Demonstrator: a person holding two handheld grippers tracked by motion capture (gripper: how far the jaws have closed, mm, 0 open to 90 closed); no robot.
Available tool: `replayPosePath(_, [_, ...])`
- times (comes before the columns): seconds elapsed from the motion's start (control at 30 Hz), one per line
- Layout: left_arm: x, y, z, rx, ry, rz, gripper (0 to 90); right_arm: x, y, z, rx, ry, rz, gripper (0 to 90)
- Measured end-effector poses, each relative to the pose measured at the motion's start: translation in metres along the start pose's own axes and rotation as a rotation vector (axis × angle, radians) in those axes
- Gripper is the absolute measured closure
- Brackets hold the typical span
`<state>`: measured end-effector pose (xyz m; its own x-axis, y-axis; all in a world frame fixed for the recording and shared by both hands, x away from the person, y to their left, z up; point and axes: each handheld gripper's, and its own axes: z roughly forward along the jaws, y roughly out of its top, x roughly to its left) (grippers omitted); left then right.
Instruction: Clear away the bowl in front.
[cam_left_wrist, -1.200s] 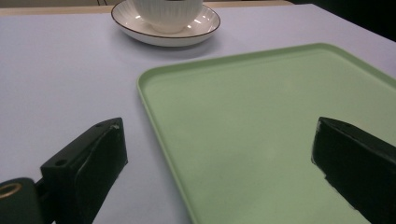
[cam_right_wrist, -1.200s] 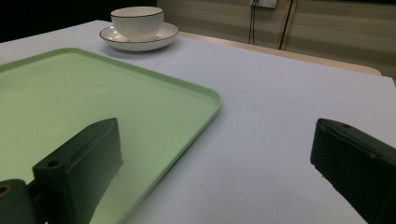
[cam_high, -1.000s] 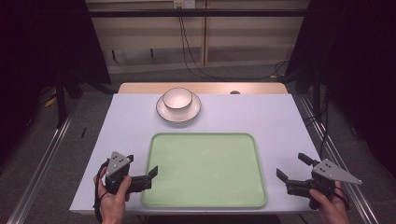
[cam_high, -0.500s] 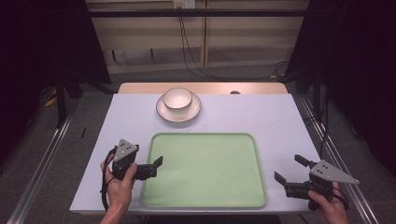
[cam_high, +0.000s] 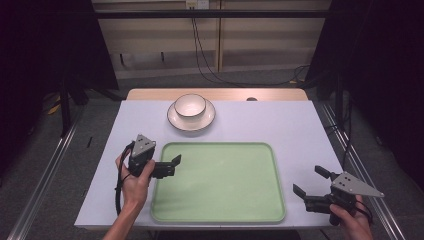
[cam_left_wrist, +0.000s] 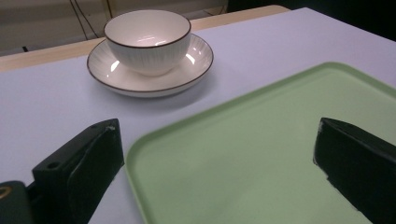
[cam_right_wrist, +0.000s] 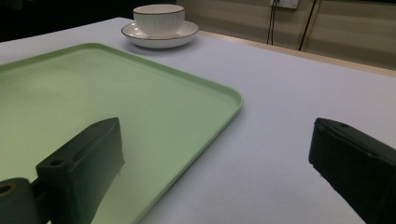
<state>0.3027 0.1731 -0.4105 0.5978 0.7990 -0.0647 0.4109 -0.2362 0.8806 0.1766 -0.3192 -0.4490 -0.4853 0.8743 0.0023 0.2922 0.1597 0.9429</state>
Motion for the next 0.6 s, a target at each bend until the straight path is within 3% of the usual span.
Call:
replayPosePath(0.07, [0.002,0.005,0.003,0.003,0.004,0.026,1.9,0.0,0.0,-0.001,-0.001,0.001,0.0,2.6])
replayPosePath(0.13, [0.004,0.01,0.007,-0.012,0.009,0.006,1.9,0.0,0.0,-0.002,-0.004,0.003,0.0,2.6])
replayPosePath(0.2, [0.007,0.014,0.011,-0.008,0.0,0.013,1.6,-0.002,-0.001,-0.002,-0.007,-0.004,0.005,2.6])
replayPosePath(0.27, [0.01,0.018,0.015,0.021,0.005,0.057,2.1,-0.002,-0.001,-0.002,-0.009,-0.001,0.004,2.8])
replayPosePath(0.47, [0.017,0.023,0.033,0.038,0.002,0.039,4.1,-0.001,-0.001,-0.001,-0.002,0.002,0.001,2.8])
replayPosePath(0.6, [0.021,0.03,0.042,0.044,0.002,0.057,4.4,-0.001,-0.001,-0.001,-0.003,0.005,0.002,2.8])
